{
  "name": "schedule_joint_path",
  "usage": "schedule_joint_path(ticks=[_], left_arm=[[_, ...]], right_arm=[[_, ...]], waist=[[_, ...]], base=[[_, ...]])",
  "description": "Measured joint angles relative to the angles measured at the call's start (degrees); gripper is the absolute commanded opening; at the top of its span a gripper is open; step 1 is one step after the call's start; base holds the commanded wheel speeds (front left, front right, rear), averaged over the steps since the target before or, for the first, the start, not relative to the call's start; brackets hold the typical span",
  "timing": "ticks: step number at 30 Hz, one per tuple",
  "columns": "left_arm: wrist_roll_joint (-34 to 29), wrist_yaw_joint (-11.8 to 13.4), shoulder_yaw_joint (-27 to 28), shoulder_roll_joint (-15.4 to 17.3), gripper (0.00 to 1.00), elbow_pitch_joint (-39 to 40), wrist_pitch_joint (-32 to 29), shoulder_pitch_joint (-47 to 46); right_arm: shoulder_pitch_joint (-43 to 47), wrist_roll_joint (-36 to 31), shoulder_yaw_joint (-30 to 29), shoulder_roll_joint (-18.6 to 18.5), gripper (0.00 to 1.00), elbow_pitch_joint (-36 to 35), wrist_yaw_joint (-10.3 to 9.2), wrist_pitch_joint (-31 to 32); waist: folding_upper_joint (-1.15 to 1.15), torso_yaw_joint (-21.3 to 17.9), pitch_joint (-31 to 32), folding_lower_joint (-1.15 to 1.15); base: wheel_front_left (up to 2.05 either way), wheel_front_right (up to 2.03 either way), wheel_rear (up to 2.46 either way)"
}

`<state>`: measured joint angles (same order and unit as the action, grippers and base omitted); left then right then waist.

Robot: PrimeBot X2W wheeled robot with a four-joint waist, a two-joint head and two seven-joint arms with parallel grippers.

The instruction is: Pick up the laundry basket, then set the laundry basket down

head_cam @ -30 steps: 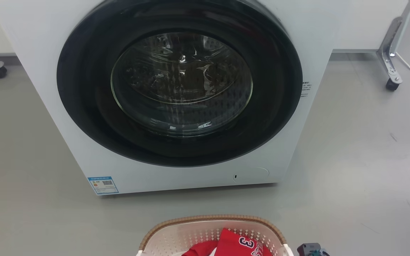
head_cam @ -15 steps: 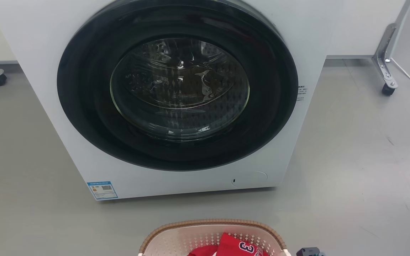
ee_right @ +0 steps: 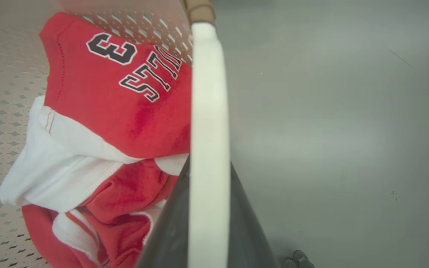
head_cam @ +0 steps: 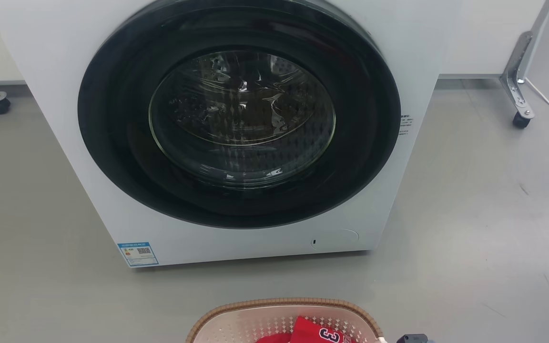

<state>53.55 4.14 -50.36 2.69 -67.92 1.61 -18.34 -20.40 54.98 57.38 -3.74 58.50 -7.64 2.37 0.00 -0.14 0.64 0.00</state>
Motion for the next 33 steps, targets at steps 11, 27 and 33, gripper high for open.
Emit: schedule_joint_path(ticks=[11,27,33], left_arm=[[0.3,0.1,-0.2,0.0,0.0,0.1,0.0,0.0],[0.6,0.1,-0.3,0.0,0.0,0.1,0.4,-0.2],[0.6,0.2,-0.2,0.0,0.0,-0.1,0.9,-1.4]], right_arm=[[-0.2,1.2,1.1,0.0,0.0,0.6,0.0,-0.5],[-1.4,2.8,2.3,0.0,0.0,1.4,0.0,-1.5],[-2.7,3.1,2.5,0.0,0.0,1.4,0.0,-2.1]], waist=[[0.0,-0.1,-0.3,0.01],[0.0,0.0,-1.1,0.01],[0.0,0.0,-2.6,0.01]], base=[[0.0,0.0,0.0],[0.0,0.0,0.0],[0.0,0.0,0.0]])
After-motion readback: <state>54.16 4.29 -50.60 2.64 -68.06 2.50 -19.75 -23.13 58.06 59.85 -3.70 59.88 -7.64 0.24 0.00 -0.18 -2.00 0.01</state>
